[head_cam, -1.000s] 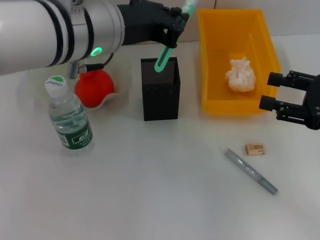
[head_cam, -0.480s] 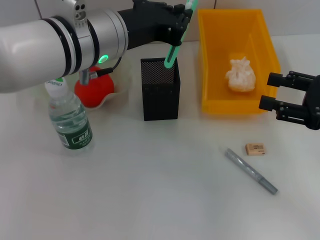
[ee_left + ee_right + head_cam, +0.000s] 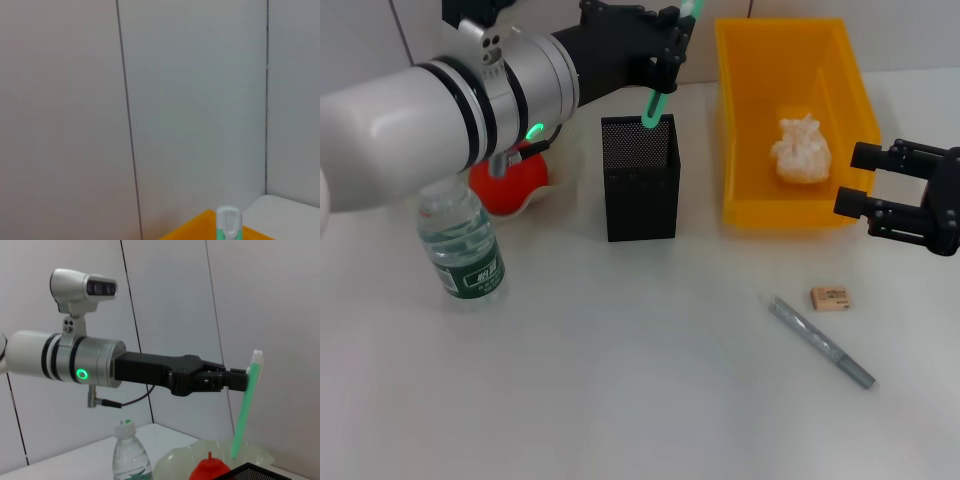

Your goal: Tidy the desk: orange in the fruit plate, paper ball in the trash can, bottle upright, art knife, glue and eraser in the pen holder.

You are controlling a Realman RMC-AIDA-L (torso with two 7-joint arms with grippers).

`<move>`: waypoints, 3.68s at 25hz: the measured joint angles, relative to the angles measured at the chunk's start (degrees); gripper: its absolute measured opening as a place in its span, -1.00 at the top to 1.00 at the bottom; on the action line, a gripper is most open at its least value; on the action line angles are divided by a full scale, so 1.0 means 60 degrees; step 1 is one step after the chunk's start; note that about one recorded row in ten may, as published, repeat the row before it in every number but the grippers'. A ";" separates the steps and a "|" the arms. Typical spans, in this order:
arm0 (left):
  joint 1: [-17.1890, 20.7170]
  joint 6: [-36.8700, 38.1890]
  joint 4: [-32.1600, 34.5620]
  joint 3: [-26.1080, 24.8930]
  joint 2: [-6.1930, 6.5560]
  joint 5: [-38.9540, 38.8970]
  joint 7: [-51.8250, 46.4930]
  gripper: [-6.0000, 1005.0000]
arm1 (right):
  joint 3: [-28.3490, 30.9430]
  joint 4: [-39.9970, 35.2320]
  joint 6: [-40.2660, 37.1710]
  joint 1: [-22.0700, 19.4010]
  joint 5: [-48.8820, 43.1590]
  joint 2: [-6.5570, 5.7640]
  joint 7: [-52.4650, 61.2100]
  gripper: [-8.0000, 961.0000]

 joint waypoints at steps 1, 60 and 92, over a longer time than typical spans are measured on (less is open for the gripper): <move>0.0020 -0.0341 -0.0161 0.0162 0.0007 -0.0003 0.0084 0.78 | 0.0000 0.0065 0.0006 0.0013 0.0000 0.0003 0.0001 -0.24; 0.0155 -0.4927 -0.2636 0.2877 -0.0047 -0.0634 -0.0298 0.78 | 0.0087 0.0041 -0.0236 -0.0086 0.0013 0.0094 0.0005 -0.23; 0.0151 -0.4448 -0.2304 0.3153 0.0039 -0.0400 -0.0915 -0.30 | 0.0088 -0.0004 -0.0312 -0.0116 0.0013 0.0084 0.0007 -0.23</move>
